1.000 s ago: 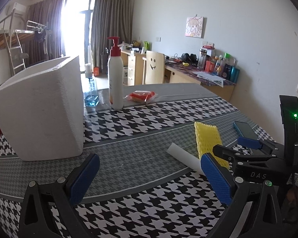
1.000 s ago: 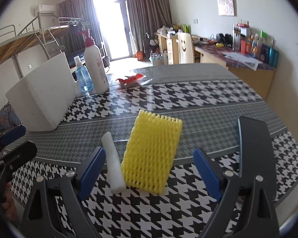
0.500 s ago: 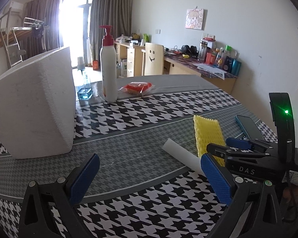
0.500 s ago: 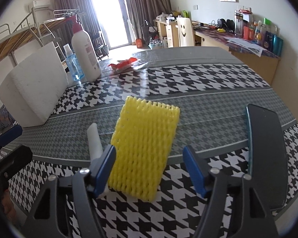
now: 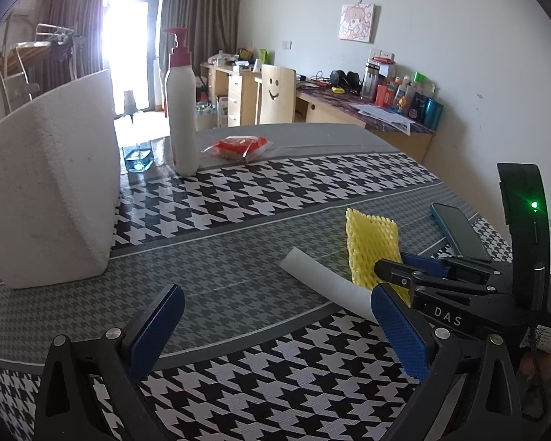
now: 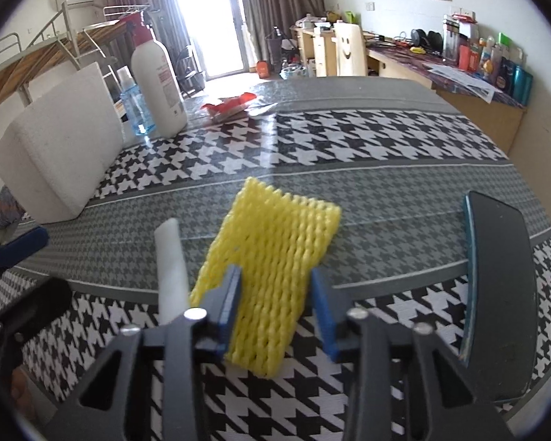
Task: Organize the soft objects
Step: 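Move the right tool down onto the yellow mesh sleeve and close on it, then lift the yellow mesh sleeve with the right tool while the left tool closes on the white foam roll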
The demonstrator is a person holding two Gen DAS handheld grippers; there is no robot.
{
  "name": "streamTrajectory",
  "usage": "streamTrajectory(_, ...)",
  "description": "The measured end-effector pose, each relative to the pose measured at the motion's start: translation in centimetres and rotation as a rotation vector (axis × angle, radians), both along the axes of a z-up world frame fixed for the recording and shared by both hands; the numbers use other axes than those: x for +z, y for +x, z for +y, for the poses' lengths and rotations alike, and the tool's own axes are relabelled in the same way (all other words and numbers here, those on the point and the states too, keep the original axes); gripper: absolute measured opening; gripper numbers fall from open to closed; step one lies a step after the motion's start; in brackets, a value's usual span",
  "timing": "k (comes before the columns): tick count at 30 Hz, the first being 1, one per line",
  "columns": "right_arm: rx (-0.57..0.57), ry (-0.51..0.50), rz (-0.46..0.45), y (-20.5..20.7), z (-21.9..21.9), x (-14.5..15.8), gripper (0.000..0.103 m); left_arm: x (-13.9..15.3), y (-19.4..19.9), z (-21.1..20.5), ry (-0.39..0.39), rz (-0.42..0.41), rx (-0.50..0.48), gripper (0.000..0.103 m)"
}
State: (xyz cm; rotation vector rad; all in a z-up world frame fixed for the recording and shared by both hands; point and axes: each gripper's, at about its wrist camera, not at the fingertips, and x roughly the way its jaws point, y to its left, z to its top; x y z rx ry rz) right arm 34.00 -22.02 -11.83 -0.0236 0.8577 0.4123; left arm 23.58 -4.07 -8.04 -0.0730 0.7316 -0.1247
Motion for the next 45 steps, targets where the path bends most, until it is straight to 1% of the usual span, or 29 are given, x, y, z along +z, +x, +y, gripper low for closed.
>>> streamTrajectory(3,0.003,0.016,0.001,-0.1,-0.3,0.0,0.029,-0.3,0.3,-0.4,0.007,0.014,0.007,0.102)
streamTrajectory(5,0.007,0.020,-0.005,-0.2,-0.5,0.0,0.026,-0.5,0.6,-0.7,-0.007,0.026,-0.007,0.102)
streamTrajectory(8,0.011,0.027,-0.011,-0.5,-0.7,0.2,0.016,-0.8,0.9,-1.0,-0.020,0.045,-0.013,0.102)
streamTrajectory(11,0.016,0.047,-0.005,-0.6,-1.1,0.1,0.013,-1.1,1.3,-1.2,-0.025,0.063,-0.012,0.097)
streamTrajectory(14,0.017,0.052,-0.006,-0.7,-1.3,0.1,0.013,-1.4,1.8,-1.6,-0.046,0.091,-0.024,0.090)
streamTrajectory(16,0.017,0.052,-0.007,-0.7,-1.4,0.1,0.013,-1.6,2.1,-1.9,-0.049,0.106,-0.022,0.083)
streamTrajectory(17,0.019,0.052,-0.008,-0.7,-1.3,0.1,0.013,-1.7,2.3,-2.0,-0.052,0.116,-0.021,0.081)
streamTrajectory(20,0.020,0.057,-0.007,-0.6,-1.4,0.0,0.013,-2.1,2.6,-2.5,-0.058,0.137,-0.027,0.071)
streamTrajectory(22,0.022,0.058,-0.010,-0.7,-1.5,-0.1,0.013,-2.2,2.8,-2.7,-0.065,0.148,-0.037,0.061)
streamTrajectory(24,0.023,0.056,-0.015,-0.7,-1.5,-0.1,0.013,-2.4,3.1,-3.0,-0.072,0.159,-0.039,0.055)
streamTrajectory(27,0.024,0.058,-0.017,-0.8,-1.5,-0.1,0.013,-2.5,3.2,-3.3,-0.086,0.166,-0.051,0.051)
streamTrajectory(32,0.025,0.074,-0.016,-0.9,-1.8,-0.2,0.013,-2.7,3.7,-3.4,-0.125,0.204,-0.056,0.049)
streamTrajectory(35,0.026,0.076,-0.017,-0.9,-1.9,-0.2,0.014,-2.8,4.1,-3.6,-0.150,0.210,-0.069,0.041)
streamTrajectory(36,0.025,0.074,-0.019,-0.9,-1.9,-0.2,0.014,-2.9,4.2,-3.7,-0.164,0.216,-0.073,0.037)
streamTrajectory(38,0.027,0.068,-0.024,-1.0,-1.8,-0.2,0.014,-2.9,4.3,-3.8,-0.171,0.210,-0.074,0.035)
streamTrajectory(40,0.028,0.063,-0.027,-1.0,-1.7,-0.1,0.014,-2.9,4.4,-3.9,-0.182,0.204,-0.085,0.026)
streamTrajectory(41,0.028,0.062,-0.028,-1.0,-1.6,-0.1,0.014,-2.9,4.4,-3.9,-0.189,0.198,-0.092,0.023)
streamTrajectory(43,0.027,0.062,-0.028,-1.1,-1.5,-0.1,0.013,-2.8,4.4,-4.0,-0.188,0.186,-0.093,0.011)
streamTrajectory(45,0.029,0.059,-0.032,-1.3,-1.3,-0.1,0.013,-2.7,4.4,-3.9,-0.193,0.183,-0.095,0.010)
